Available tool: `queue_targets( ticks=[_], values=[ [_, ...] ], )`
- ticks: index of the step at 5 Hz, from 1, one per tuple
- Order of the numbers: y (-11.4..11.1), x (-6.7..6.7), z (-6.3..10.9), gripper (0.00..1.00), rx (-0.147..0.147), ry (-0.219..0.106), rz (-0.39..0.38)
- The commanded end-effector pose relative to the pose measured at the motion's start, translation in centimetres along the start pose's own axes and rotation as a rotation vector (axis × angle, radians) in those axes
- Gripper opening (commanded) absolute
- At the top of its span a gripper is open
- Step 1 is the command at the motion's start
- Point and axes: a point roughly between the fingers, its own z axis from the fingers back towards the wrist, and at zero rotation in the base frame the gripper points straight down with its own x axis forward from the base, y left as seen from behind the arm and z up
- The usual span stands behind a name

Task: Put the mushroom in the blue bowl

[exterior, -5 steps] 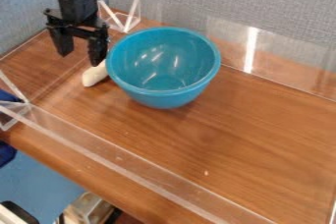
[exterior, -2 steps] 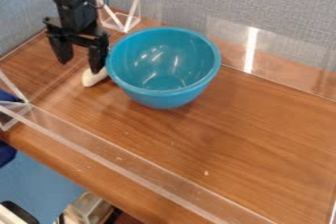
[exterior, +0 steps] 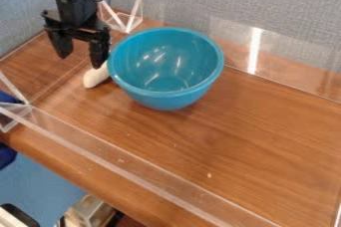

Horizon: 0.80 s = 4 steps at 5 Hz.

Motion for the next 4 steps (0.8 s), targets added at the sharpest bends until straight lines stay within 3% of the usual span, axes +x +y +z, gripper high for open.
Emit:
queue_targets(
  ticks=[1,4],
  values=[
    [-0.1,1.26,1.83,1.0,0.036,-0.074,-0.008],
    [-0.33,1.37,1.06,1.0,0.049,-0.08,0.003]
  ],
)
